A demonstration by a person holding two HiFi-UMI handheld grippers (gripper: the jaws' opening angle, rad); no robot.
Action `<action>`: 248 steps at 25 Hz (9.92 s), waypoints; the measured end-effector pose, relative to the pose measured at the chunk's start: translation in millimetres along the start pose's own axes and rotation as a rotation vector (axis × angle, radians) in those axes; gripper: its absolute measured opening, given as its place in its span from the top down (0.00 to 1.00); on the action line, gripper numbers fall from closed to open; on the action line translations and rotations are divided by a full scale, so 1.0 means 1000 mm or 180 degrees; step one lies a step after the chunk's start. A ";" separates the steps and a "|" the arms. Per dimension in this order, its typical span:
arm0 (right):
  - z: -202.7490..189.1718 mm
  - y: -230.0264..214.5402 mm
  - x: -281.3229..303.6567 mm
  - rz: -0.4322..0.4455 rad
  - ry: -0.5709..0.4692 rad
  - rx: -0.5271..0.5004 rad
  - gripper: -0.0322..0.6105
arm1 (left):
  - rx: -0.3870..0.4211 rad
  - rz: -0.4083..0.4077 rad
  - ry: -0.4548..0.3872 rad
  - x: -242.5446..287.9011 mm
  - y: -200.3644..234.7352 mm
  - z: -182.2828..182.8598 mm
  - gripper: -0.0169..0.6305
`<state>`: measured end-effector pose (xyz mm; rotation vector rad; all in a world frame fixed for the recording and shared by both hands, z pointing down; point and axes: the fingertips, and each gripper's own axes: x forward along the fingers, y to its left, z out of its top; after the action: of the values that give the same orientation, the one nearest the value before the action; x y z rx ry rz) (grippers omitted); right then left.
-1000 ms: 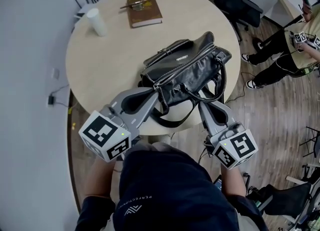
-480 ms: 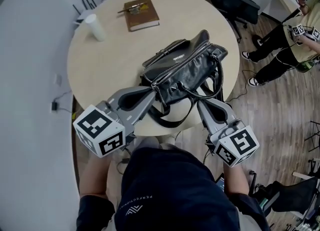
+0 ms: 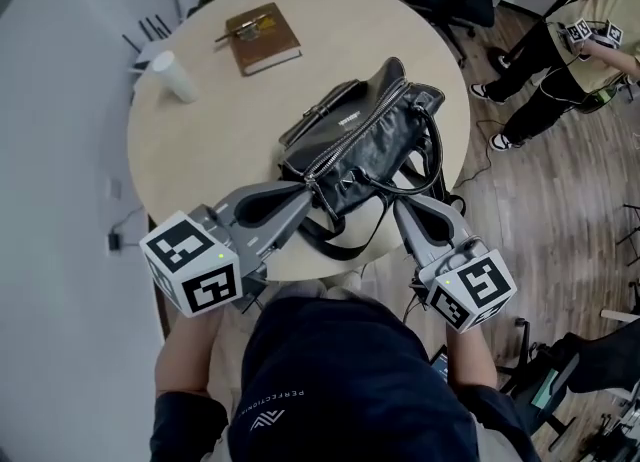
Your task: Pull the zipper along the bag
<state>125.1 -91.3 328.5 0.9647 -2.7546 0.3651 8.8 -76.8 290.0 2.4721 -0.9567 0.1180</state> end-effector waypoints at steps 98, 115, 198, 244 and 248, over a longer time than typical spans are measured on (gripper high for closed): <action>0.032 0.085 0.041 -0.0332 0.0030 -0.1328 0.61 | -0.0070 -0.0621 0.0636 0.011 0.000 0.042 0.93; 0.028 0.088 0.043 -0.0076 0.0112 -0.1302 0.78 | -0.0280 -0.0671 0.0908 0.008 0.000 0.042 0.93; 0.027 0.089 0.023 0.0272 0.0331 -0.1446 0.72 | -0.1386 -0.0760 0.0415 0.020 -0.003 0.047 0.93; 0.058 0.077 0.048 0.0285 0.0823 -0.2626 0.79 | -0.0483 -0.1148 0.0390 -0.019 0.021 0.009 0.95; 0.059 0.084 0.056 0.0286 0.0859 -0.2695 0.76 | -0.0372 -0.0961 0.0307 -0.025 0.035 0.008 0.94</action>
<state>22.5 -77.9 273.4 0.5123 -2.3222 -0.5809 -33.1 -87.8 291.0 2.4454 -0.5270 0.0770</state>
